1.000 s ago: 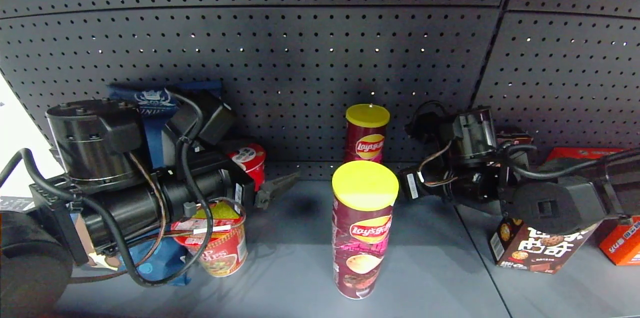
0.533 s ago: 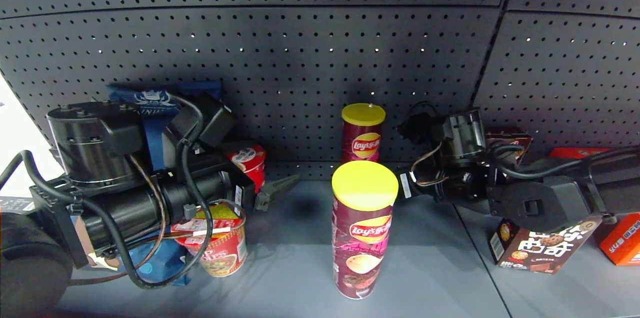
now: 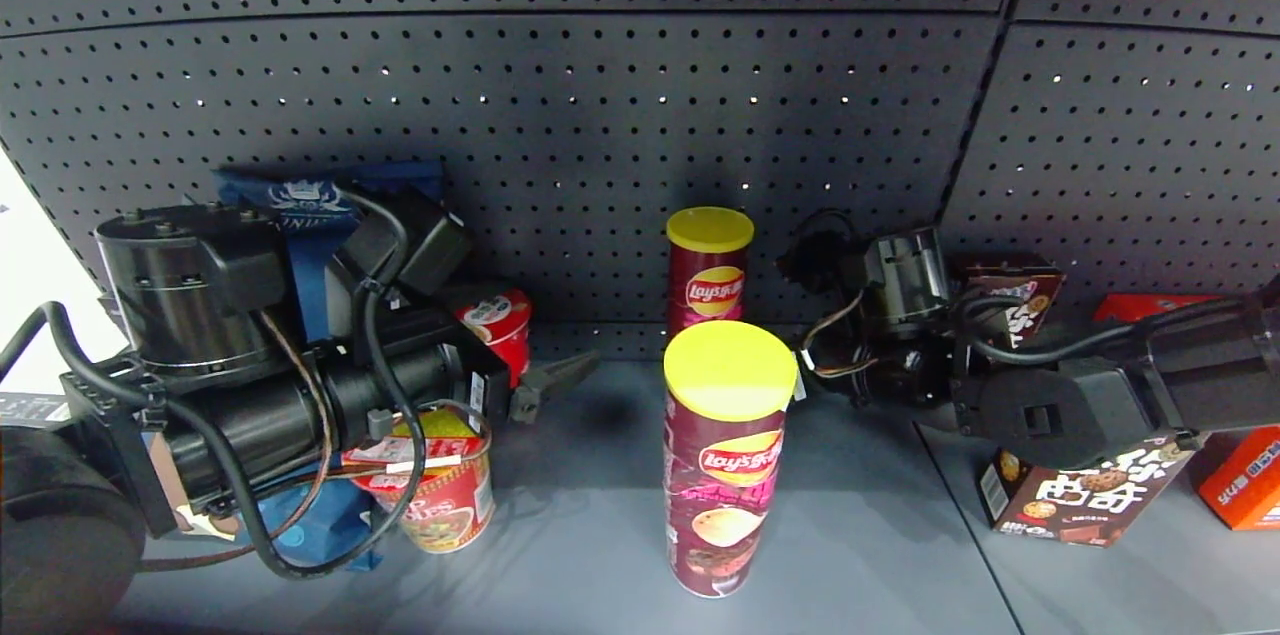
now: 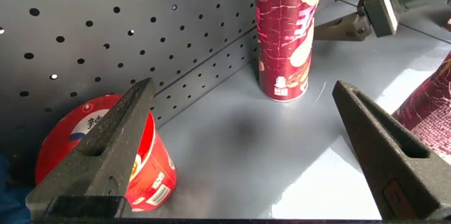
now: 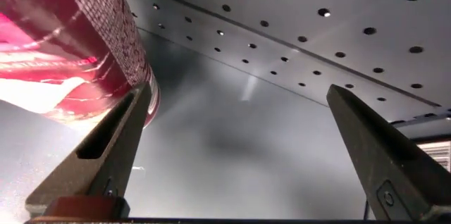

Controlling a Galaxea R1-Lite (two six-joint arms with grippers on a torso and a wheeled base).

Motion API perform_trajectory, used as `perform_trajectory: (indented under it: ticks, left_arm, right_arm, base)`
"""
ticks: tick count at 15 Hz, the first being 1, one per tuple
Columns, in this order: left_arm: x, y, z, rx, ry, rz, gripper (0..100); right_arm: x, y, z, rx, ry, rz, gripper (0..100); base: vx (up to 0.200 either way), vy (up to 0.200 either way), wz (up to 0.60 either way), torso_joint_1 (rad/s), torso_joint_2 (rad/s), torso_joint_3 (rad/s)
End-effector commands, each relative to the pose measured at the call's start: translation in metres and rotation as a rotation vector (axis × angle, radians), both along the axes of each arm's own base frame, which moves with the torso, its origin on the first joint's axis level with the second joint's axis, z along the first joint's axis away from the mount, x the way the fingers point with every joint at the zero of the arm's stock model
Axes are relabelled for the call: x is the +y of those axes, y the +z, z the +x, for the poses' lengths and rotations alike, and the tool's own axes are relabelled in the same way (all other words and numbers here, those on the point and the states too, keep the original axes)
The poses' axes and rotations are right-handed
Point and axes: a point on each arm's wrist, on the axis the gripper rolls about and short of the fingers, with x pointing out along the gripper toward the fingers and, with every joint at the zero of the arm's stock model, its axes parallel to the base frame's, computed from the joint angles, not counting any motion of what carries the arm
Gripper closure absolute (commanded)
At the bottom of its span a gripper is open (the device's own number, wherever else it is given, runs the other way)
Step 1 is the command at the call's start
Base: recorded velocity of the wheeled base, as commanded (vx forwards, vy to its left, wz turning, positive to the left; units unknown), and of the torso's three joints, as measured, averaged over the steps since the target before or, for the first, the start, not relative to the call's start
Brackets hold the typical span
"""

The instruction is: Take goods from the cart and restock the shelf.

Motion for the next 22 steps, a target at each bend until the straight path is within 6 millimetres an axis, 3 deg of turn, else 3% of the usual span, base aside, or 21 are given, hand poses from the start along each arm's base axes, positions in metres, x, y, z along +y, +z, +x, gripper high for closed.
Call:
perform_trajectory:
  ticks: [1,7,11,14,19,22]
  left_arm:
    - [0.000,0.000,0.000,0.000,0.000,-0.001,0]
    - [0.006,0.000,0.003,-0.004,0.020,0.003,0]
    - [0.006,0.006,0.001,-0.022,0.016,-0.005,0]
    - [0.006,0.006,0.000,-0.024,0.014,-0.005,0]
    - [0.006,0.004,-0.001,-0.016,0.016,-0.003,0]
    - [0.006,0.001,-0.002,-0.008,0.014,0.003,0]
  right_arm:
    - [0.001,-0.002,0.001,0.005,0.002,-0.004,0]
    - [0.003,0.000,-0.002,0.000,0.009,0.001,0]
    - [0.001,0.031,-0.026,-0.067,0.036,0.045,0]
    - [-0.012,0.062,-0.048,-0.136,0.033,0.093,0]
    - [-0.036,0.089,-0.081,-0.201,0.045,0.144,0]
    - [-0.049,0.095,-0.104,-0.220,0.072,0.165,0]
  base:
    - [0.000,0.000,0.00,0.000,0.00,0.000]
    - [0.000,0.000,0.00,0.000,0.00,0.000]
    - [0.000,0.000,0.00,0.000,0.00,0.000]
    - [0.000,0.000,0.00,0.000,0.00,0.000]
    - [0.000,0.000,0.00,0.000,0.00,0.000]
    - [0.000,0.000,0.00,0.000,0.00,0.000]
